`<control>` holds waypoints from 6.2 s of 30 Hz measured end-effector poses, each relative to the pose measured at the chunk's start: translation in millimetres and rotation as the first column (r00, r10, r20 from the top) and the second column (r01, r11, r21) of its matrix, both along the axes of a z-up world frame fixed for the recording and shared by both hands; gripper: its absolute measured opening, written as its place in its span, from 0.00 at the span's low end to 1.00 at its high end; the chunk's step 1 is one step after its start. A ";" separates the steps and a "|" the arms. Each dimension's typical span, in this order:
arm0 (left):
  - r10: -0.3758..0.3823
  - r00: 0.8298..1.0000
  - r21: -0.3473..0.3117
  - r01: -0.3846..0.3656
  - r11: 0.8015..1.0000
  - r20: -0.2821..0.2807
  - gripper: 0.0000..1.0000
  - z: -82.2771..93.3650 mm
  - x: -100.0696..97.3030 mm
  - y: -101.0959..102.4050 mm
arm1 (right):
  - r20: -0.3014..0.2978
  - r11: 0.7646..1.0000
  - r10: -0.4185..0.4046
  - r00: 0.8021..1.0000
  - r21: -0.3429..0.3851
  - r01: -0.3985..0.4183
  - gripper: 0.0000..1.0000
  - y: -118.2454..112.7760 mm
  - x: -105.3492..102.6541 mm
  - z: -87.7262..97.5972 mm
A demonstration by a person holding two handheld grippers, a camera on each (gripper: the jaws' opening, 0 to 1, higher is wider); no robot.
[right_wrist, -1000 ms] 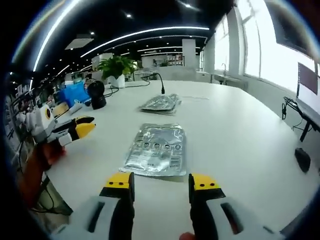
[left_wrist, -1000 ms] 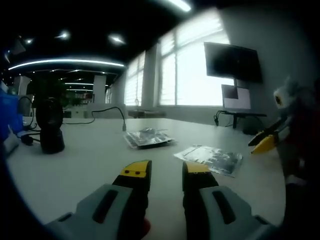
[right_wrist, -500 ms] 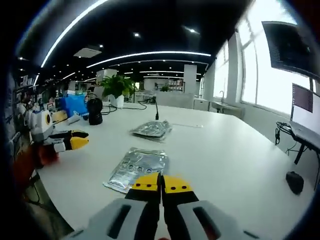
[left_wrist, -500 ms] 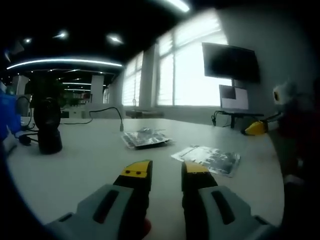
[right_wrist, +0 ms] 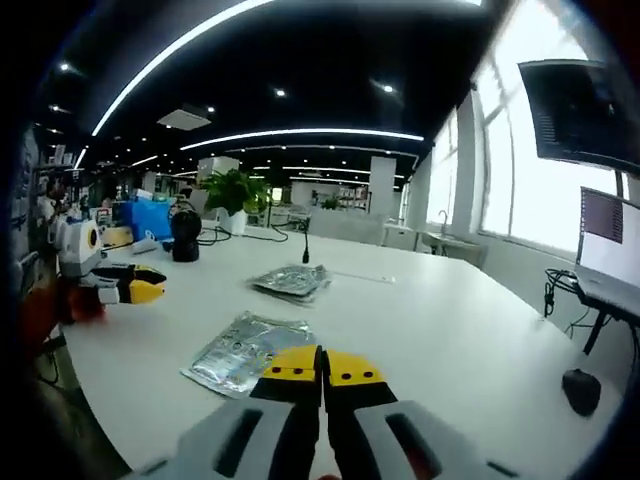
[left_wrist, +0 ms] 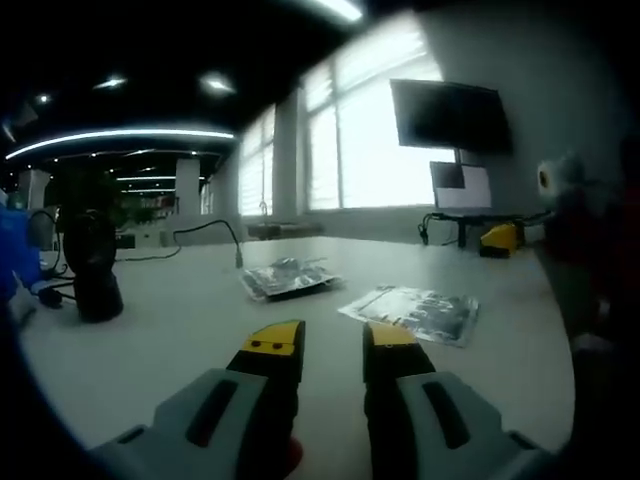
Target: Clip sheet goods on table flip sheet goods clip sheet goods scan sheet goods put sheet goods back to table
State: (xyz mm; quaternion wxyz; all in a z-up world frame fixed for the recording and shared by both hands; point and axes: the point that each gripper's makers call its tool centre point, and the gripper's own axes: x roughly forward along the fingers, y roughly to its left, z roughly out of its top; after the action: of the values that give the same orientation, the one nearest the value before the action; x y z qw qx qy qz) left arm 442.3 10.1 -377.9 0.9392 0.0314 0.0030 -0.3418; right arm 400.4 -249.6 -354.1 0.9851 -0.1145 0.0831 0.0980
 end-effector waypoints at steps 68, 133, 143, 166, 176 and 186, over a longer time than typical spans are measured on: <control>0.016 1.000 -0.009 -0.016 1.000 -0.022 0.16 -2.2 3.7 6.1 | 0.094 1.000 0.024 0.995 0.014 -0.026 0.00 -38.4 14.6 -36.2; -0.046 0.999 0.056 0.045 0.997 0.008 0.16 -6.0 -5.9 -6.8 | 0.041 0.979 0.149 0.988 -0.147 -0.141 0.00 8.6 55.8 16.0; -0.027 1.000 0.049 0.027 0.998 0.003 0.16 -4.8 -2.6 -1.1 | -0.005 0.969 0.186 0.982 -0.164 -0.185 0.01 24.4 70.7 16.1; -0.003 0.999 0.089 -0.001 0.996 0.040 0.17 -4.9 -4.2 0.0 | -0.123 0.942 0.239 0.963 -0.210 -0.260 0.05 48.7 98.6 9.7; 0.011 0.999 0.089 -0.014 0.996 0.038 0.18 -6.3 -1.3 1.2 | -0.213 0.908 0.289 0.933 -0.249 -0.338 0.08 66.1 105.8 -4.1; 0.015 0.999 0.107 -0.019 0.994 0.042 0.18 -7.1 -1.3 0.8 | -0.375 0.898 0.332 0.866 -0.154 -0.411 0.13 71.4 120.6 -39.4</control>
State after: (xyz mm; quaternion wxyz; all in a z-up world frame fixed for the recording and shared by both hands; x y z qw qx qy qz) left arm 441.0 10.8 -384.9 0.9389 0.0889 0.0024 -0.3324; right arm 521.0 -178.1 -393.5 0.8981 -0.2225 0.2387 0.2949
